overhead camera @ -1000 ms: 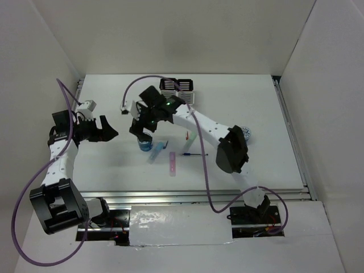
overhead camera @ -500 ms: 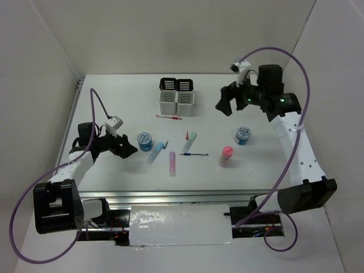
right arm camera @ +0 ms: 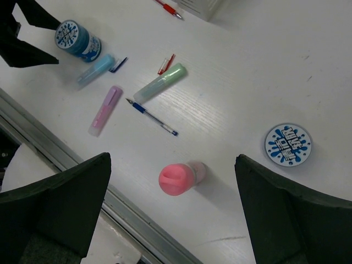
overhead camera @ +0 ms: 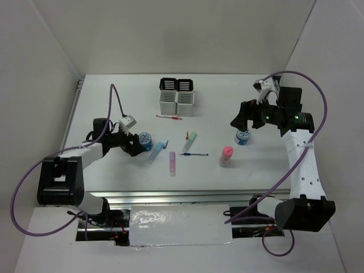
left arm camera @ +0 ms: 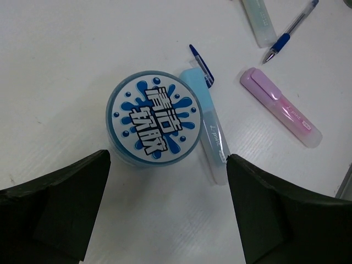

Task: Sort the stationery into containers
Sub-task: Pick up the stationery from the center of the board.

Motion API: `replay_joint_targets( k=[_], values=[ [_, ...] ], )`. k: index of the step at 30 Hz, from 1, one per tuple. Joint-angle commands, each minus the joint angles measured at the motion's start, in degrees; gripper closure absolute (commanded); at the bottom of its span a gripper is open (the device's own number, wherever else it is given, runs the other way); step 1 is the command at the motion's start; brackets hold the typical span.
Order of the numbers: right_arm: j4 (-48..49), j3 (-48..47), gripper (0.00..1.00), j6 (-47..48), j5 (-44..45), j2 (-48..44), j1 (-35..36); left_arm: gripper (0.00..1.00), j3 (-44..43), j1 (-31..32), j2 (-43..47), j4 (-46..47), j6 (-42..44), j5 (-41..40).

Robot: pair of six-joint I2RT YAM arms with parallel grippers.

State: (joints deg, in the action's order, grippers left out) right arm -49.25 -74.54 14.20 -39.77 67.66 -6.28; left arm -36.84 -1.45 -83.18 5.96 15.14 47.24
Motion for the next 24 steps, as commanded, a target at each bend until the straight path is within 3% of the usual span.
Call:
replay_joint_targets(
  k=[1, 10, 24],
  values=[
    [0.92, 0.45, 0.00, -1.28, -3.03, -0.16, -0.75, 0.01, -2.71, 1.01, -0.49, 2.48, 1.75, -1.79],
    [0.83, -0.25, 0.00, -0.75, -3.65, 1.51, -0.75, 0.05, -6.13, 5.23, -3.74, -0.33, 1.21, -7.60],
    [1.53, 1.59, 0.00, -0.75, -4.35, 0.81, -1.27, 0.11, -10.27, 6.46, -7.53, -3.06, -0.45, -12.17]
  ],
)
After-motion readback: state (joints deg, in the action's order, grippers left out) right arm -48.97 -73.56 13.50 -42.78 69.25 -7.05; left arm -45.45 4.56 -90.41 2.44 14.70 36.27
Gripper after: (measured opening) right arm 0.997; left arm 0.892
